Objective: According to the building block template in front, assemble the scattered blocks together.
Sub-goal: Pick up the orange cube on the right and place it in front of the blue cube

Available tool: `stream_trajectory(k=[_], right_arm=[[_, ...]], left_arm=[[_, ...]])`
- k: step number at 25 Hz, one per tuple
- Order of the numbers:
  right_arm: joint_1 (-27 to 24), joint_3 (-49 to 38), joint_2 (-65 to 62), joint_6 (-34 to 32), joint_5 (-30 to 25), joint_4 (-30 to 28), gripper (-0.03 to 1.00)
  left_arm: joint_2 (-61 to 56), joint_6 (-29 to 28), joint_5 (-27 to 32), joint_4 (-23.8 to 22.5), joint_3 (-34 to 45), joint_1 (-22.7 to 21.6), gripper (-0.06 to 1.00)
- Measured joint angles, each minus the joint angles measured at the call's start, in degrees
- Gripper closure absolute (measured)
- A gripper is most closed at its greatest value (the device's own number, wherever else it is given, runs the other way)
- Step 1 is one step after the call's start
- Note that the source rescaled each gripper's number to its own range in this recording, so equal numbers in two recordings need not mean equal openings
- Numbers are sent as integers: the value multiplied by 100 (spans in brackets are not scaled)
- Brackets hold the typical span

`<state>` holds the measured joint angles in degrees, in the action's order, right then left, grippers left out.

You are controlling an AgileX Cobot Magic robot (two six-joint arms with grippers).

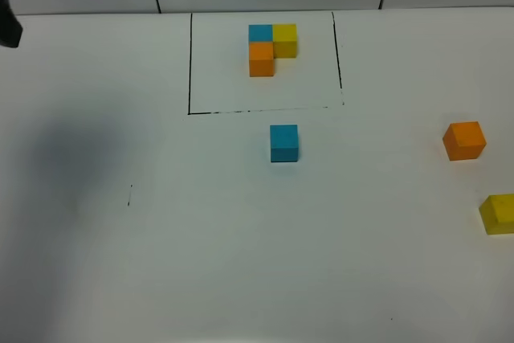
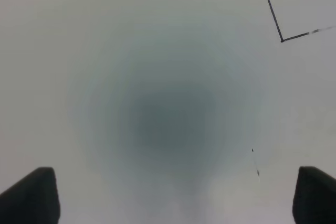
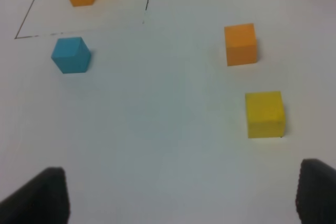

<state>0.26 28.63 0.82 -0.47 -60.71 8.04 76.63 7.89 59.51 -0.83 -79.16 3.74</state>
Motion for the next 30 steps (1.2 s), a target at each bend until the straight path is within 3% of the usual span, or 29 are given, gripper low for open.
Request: stream_trajectory(k=[11,20,30], right_arm=[[0,0,0,0,0,5,22],[0,0,0,0,0,5,22],[0,0,0,0,0,11,22]], left_arm=[[-2825,-918,-143,-68,2018,0,9],[-4592,-937,-174,-9,3064,0,12],[-6175,-664,-107,508,4039,0,16]])
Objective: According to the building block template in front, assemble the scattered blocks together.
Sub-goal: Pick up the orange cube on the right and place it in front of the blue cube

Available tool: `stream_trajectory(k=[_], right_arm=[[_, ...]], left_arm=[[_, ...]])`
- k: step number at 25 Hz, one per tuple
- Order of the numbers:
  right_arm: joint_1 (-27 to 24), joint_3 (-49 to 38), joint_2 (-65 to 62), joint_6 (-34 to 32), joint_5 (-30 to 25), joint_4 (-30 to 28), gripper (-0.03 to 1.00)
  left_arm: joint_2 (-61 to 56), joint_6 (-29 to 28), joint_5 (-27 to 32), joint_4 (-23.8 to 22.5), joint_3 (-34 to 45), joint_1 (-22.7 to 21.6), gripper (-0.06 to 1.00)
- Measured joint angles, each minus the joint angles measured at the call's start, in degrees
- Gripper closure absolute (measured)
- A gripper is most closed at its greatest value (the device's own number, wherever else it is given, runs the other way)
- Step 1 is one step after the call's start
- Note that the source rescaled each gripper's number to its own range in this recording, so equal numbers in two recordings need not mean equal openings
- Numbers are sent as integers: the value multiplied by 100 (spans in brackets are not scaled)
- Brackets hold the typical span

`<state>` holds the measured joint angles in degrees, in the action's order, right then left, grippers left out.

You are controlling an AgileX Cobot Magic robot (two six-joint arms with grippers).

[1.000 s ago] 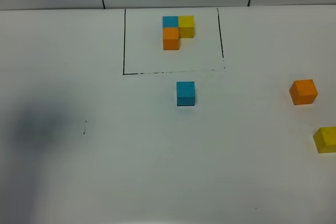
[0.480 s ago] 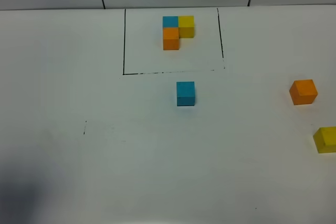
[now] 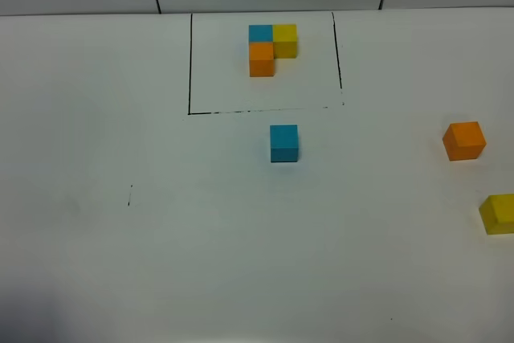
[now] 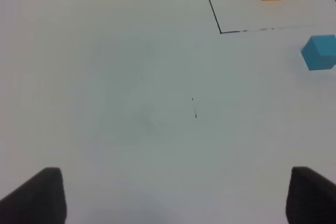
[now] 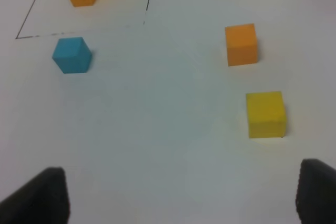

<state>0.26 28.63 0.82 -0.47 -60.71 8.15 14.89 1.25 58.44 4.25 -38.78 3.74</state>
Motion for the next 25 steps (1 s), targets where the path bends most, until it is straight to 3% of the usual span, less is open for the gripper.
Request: stream_trajectory(k=[17,25], right_arm=[[0,0,0,0,0,0,22],[0,0,0,0,0,0,22]], left_arm=[[-1045,349,326,447,158,0,24],[-1064,367,232,438,719,0,25]])
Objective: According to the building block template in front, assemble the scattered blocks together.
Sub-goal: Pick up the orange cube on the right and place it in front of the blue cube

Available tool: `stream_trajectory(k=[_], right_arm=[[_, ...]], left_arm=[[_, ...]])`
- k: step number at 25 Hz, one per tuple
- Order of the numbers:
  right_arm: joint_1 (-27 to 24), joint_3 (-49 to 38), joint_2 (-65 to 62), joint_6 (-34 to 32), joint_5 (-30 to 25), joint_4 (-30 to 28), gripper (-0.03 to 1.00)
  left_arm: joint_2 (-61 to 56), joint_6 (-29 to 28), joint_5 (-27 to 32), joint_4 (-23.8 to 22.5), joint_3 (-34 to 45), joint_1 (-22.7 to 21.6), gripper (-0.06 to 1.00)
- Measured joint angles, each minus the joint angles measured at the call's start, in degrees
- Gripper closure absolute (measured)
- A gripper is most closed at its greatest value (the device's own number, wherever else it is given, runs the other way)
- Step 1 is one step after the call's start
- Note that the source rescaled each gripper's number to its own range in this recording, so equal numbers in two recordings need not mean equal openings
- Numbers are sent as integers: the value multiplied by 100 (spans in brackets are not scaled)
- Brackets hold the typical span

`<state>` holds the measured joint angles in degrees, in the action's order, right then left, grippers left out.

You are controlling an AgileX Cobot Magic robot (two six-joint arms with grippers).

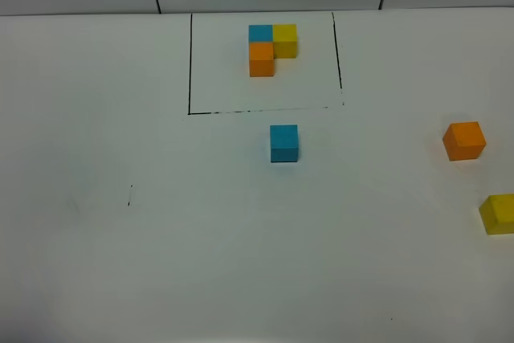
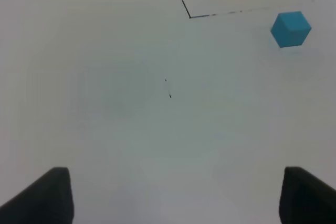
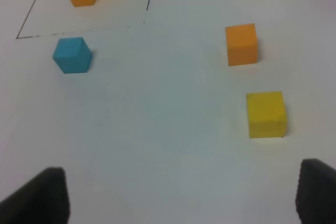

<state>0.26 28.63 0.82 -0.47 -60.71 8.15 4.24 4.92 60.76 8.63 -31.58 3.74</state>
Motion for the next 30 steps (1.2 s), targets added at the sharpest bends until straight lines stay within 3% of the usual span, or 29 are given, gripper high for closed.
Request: stream_trajectory(k=[7,15,30], right_arm=[[0,0,0,0,0,0,22],[0,0,0,0,0,0,22],[0,0,0,0,0,5,22]], left_arm=[[-6,-40,-10,-108,217,0,25],[-17,-538,49,-520,280,0,25],[-444,-610,44,-557,279,0,25]])
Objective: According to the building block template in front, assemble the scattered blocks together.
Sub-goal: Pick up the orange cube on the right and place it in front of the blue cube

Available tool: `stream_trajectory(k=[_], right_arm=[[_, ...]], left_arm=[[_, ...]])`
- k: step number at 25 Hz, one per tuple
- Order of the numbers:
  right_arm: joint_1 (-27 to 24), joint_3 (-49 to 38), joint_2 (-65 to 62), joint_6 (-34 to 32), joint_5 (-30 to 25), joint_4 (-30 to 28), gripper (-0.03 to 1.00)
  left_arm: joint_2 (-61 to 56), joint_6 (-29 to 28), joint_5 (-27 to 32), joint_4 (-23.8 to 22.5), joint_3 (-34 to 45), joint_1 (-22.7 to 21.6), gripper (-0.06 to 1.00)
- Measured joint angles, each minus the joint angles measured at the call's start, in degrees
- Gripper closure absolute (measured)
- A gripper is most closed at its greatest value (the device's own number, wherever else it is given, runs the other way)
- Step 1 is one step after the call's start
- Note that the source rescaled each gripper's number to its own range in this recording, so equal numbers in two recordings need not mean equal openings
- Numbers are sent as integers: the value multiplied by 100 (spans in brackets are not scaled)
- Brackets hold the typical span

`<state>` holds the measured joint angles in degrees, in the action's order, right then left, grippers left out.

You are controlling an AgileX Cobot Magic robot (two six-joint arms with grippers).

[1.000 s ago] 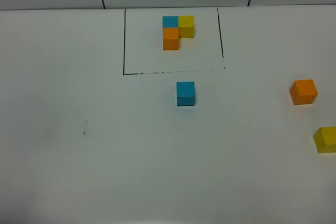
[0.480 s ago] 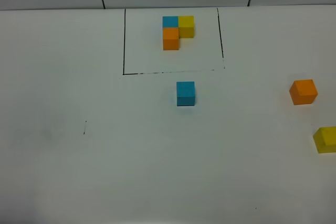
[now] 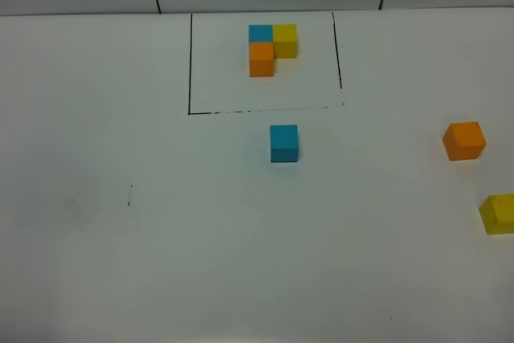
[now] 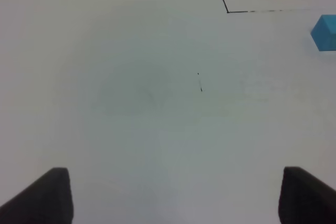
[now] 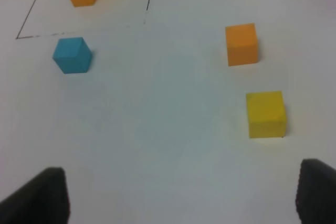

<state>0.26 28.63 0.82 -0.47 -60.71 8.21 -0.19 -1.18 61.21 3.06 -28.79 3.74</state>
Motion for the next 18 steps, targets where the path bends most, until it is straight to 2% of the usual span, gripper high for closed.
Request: stream_trajectory(k=[18], right_arm=[[0,0,0,-38,6,-7,22]], left_arm=[[0,-5,0,0,0,0,25]])
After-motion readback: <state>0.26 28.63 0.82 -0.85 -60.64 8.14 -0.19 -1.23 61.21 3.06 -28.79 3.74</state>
